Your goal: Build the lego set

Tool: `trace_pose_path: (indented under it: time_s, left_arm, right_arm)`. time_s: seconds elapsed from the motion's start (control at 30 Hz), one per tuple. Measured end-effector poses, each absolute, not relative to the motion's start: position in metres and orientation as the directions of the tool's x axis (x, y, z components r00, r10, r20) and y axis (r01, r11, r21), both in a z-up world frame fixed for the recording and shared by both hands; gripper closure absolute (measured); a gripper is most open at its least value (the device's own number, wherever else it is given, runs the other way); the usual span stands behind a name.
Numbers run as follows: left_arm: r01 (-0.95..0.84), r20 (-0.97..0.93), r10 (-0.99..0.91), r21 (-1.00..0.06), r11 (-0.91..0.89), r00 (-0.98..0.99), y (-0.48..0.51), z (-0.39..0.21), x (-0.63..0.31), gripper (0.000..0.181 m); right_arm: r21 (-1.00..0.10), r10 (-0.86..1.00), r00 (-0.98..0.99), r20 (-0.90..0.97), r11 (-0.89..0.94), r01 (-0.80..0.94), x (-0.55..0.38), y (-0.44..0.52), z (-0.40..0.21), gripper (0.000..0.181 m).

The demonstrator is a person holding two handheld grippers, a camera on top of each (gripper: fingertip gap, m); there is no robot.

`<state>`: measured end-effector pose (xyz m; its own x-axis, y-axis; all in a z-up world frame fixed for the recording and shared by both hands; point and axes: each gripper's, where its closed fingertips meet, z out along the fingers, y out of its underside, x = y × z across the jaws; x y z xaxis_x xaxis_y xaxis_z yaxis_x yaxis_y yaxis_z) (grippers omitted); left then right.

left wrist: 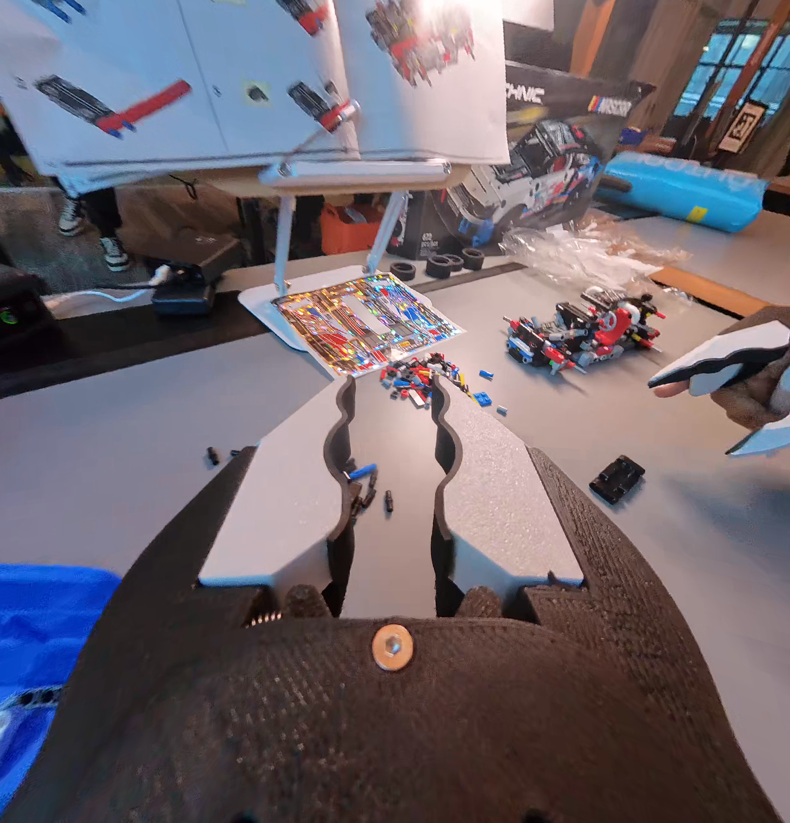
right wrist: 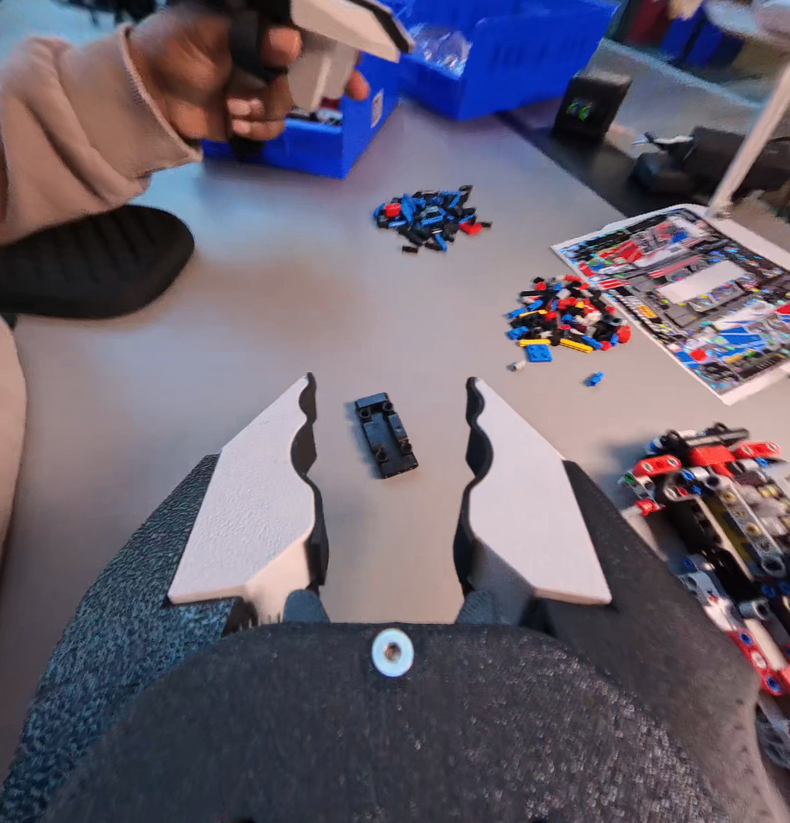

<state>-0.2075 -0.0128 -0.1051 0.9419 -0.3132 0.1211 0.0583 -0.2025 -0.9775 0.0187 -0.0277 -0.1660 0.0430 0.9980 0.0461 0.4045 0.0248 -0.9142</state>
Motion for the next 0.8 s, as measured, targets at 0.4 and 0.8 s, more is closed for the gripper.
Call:
trace_pose_path:
  time_s: [0.4,0.8]
  left_arm:
    - [-0.01,0.042,-0.032,-0.45,-0.893,0.999,-0.128,-0.143,-0.425,0.147]
    - [-0.15,0.056,-0.155,-0.092,-0.984,0.986,-0.156,-0.223,-0.43,0.171]
  right_arm:
    - [-0.955,0.977,0.204,0.062,-0.002,0.296,0.051,0.002,-0.17,0.169]
    - [-0.956,0.956,0.281,0.083,-0.003,0.292,0.058,0.017,-0.17,0.171]
